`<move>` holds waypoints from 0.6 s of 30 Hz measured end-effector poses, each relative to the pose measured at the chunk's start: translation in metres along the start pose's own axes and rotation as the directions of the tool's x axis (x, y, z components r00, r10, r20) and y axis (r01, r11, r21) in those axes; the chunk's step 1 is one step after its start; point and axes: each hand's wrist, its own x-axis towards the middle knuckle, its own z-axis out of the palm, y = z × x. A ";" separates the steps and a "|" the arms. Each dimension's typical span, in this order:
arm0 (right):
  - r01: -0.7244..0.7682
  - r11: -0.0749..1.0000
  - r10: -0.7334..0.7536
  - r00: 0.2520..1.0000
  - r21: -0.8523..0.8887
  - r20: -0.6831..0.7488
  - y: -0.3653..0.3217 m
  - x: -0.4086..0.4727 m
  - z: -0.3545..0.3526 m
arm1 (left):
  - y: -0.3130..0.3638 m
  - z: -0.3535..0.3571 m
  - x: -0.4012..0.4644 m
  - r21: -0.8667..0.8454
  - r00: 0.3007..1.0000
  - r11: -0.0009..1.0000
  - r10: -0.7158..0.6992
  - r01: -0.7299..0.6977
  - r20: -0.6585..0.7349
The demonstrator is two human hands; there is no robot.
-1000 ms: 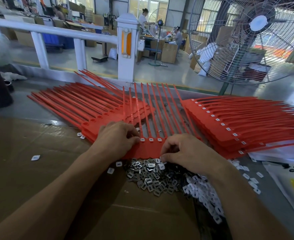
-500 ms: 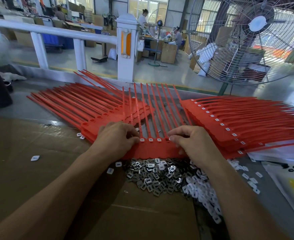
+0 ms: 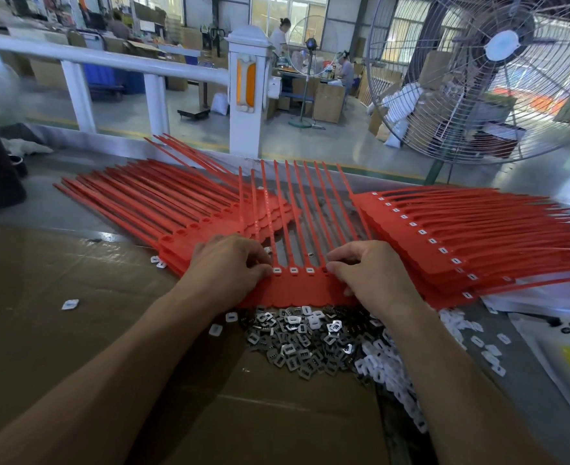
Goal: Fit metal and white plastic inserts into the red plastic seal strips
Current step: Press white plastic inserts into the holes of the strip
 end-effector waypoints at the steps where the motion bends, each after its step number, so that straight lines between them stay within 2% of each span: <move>1: 0.001 1.000 -0.001 1.000 -0.004 -0.003 -0.001 0.000 0.000 | 0.000 0.000 0.000 -0.001 1.000 1.000 -0.001 0.001 0.000; 9: 0.027 0.998 -0.027 1.000 -0.048 -0.010 -0.006 -0.003 -0.002 | 0.000 -0.001 -0.002 -0.001 1.000 1.000 -0.007 0.007 0.002; 18: -0.073 0.992 0.077 0.996 0.102 -0.040 0.001 -0.001 -0.001 | 0.001 -0.001 -0.002 -0.007 1.000 1.000 -0.011 0.011 0.006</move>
